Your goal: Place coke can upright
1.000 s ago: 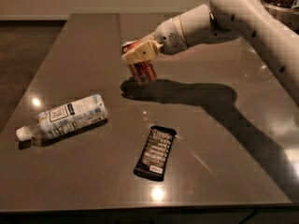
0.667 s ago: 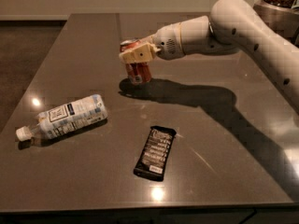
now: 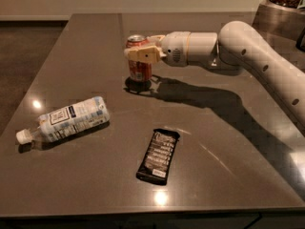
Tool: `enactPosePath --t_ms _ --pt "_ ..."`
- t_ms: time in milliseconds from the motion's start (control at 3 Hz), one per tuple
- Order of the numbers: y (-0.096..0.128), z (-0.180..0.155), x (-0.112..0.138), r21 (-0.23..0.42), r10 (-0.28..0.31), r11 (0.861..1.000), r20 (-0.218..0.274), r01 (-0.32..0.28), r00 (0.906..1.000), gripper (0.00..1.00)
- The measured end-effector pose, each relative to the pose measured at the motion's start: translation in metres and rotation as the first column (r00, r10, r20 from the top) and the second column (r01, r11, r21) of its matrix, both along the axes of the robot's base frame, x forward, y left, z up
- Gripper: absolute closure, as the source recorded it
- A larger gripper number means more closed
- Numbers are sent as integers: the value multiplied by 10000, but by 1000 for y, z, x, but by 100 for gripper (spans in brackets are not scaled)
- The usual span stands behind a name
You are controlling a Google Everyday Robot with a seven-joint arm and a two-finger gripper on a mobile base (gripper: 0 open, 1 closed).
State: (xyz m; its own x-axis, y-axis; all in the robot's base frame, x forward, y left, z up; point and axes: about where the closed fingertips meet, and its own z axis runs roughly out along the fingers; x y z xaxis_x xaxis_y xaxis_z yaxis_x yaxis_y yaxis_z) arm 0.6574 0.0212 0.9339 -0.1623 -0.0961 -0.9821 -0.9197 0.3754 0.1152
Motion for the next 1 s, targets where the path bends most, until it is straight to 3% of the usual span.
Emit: enactPosePath --t_ms 333,667,1000 --pt "-5 -6 7 214 -276 9994 494 266 9984 100" --pt "-7 -9 10 247 -477 9986 735 460 9962 82" --pt "-9 -13 12 372 -770 9966 998 736 9920 51"
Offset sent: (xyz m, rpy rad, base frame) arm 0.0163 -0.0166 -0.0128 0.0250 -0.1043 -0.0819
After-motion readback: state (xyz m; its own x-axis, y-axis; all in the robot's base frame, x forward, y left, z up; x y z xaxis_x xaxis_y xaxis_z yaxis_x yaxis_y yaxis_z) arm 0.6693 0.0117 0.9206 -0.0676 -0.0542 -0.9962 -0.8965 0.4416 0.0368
